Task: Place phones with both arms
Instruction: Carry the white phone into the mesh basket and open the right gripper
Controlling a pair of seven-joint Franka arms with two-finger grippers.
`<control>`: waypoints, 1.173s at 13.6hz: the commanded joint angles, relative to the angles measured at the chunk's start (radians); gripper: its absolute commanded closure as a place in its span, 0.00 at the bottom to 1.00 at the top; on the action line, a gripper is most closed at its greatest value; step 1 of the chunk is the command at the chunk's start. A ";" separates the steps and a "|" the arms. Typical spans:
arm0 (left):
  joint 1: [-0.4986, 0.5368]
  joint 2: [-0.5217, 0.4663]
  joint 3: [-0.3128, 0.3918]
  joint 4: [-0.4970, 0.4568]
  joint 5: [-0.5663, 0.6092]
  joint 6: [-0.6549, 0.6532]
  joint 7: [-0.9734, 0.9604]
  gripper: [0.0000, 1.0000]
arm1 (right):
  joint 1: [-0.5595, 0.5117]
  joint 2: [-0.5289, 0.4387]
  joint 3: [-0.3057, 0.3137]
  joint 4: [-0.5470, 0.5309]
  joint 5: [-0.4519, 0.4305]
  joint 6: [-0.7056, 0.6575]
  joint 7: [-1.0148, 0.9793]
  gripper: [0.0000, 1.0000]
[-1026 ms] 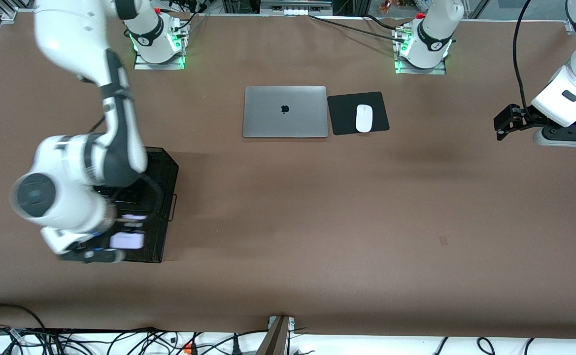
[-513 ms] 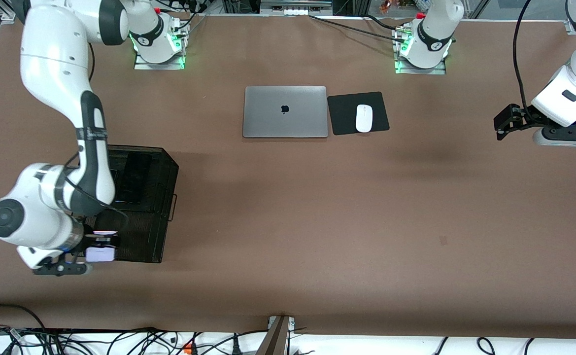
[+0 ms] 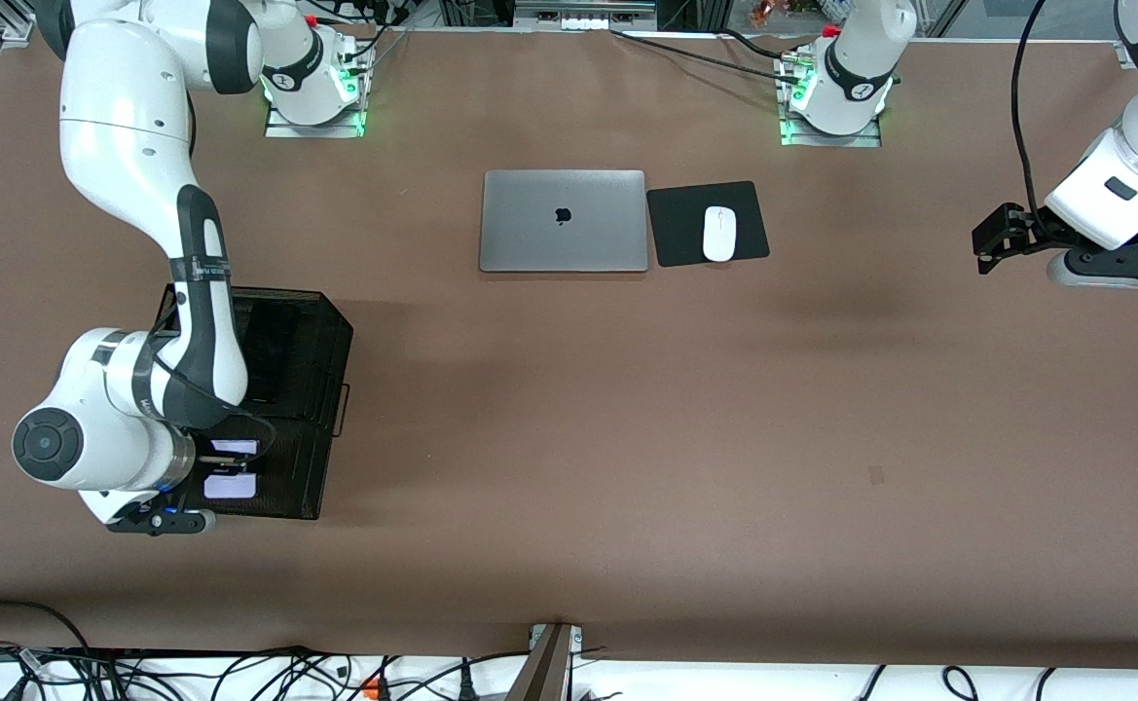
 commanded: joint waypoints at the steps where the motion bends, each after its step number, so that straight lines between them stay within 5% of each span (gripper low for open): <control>1: -0.012 0.010 0.014 0.031 -0.020 -0.029 0.022 0.00 | -0.002 -0.031 -0.005 -0.016 0.010 -0.079 0.018 0.11; 2: -0.012 0.011 0.012 0.033 -0.020 -0.029 0.021 0.00 | -0.007 -0.033 -0.006 -0.014 0.012 -0.080 0.014 0.00; 7: -0.015 0.011 0.012 0.033 -0.020 -0.028 0.022 0.00 | -0.007 -0.143 -0.027 -0.006 0.001 -0.102 0.014 0.00; 11: -0.014 0.011 0.012 0.033 -0.020 -0.029 0.022 0.00 | 0.027 -0.283 -0.030 -0.009 -0.057 -0.256 0.040 0.00; 16: -0.009 0.011 0.014 0.034 -0.020 -0.029 0.024 0.00 | 0.075 -0.529 -0.029 -0.218 -0.145 -0.304 0.057 0.00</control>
